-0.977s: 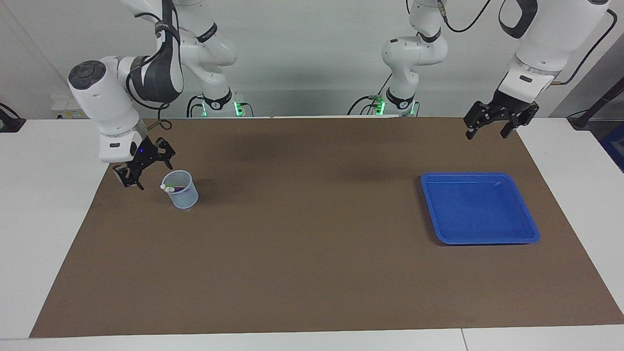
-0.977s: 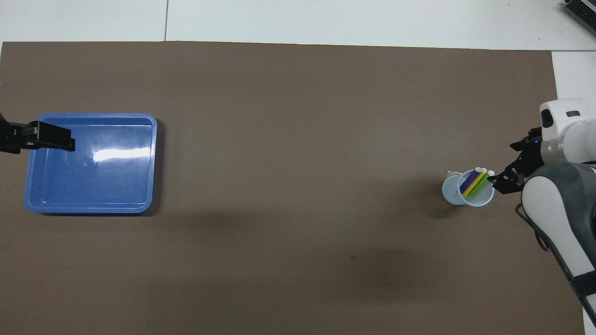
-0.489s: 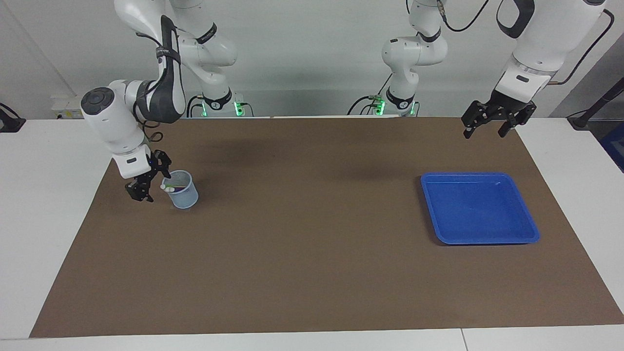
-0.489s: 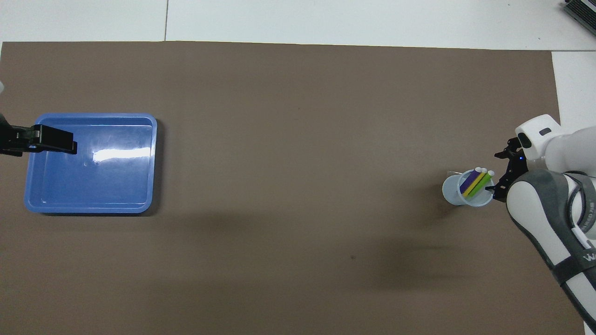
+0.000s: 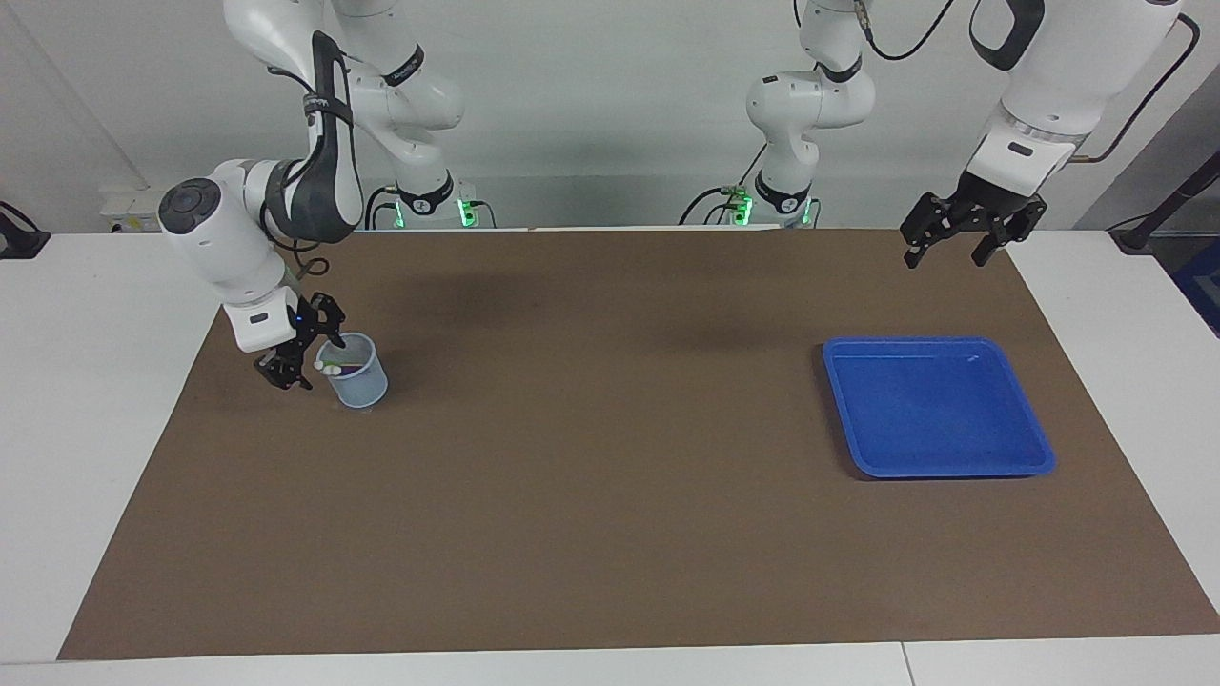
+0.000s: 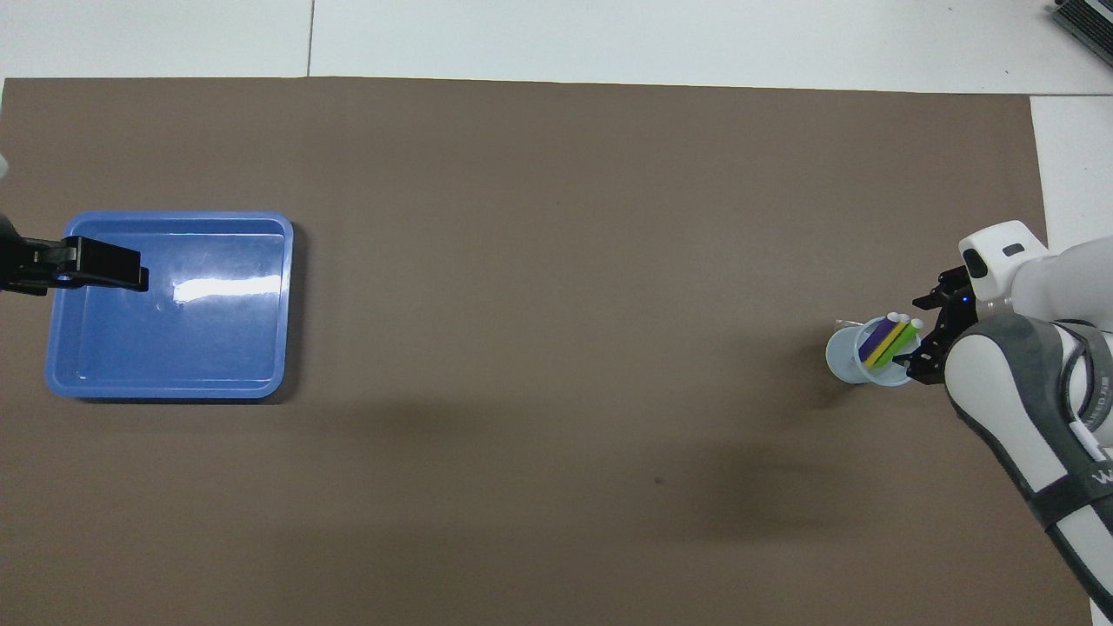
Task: Right arm passes pens to left for tray arrangement
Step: 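Lower the right gripper onto the pens in the white cup, then grasp the green pen with the right gripper while the left gripper advances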
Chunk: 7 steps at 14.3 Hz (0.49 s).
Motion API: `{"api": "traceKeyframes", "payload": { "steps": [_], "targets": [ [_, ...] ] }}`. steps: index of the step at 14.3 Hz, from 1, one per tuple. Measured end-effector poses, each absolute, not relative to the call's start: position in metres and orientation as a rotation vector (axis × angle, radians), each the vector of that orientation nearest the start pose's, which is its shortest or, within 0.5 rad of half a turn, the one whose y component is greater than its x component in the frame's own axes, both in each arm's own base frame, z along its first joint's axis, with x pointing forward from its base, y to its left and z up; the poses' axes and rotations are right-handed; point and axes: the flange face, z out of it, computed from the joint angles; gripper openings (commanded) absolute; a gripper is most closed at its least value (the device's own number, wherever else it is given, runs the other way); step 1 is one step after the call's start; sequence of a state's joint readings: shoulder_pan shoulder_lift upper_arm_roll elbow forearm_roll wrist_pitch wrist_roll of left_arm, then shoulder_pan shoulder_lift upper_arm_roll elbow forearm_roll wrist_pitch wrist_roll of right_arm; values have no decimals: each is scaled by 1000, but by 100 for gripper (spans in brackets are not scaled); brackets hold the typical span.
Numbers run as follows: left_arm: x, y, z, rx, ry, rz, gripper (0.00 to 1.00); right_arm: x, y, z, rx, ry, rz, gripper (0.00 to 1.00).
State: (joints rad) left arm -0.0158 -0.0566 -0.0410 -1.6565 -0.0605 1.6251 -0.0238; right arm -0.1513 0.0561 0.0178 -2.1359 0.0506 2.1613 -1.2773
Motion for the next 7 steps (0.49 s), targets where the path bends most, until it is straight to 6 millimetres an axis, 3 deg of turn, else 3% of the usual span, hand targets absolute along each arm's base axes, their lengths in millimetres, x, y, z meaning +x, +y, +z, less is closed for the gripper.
{"api": "traceKeyframes", "payload": {
  "steps": [4,7],
  "targets": [
    [518,-46,593,-3303,23,63,100,540,-70,378,-2622,-1622,1,69],
    [504,-61,584,-3327,-37,105,100,540,-70,380,-2618,-1618,10,64]
  ]
}}
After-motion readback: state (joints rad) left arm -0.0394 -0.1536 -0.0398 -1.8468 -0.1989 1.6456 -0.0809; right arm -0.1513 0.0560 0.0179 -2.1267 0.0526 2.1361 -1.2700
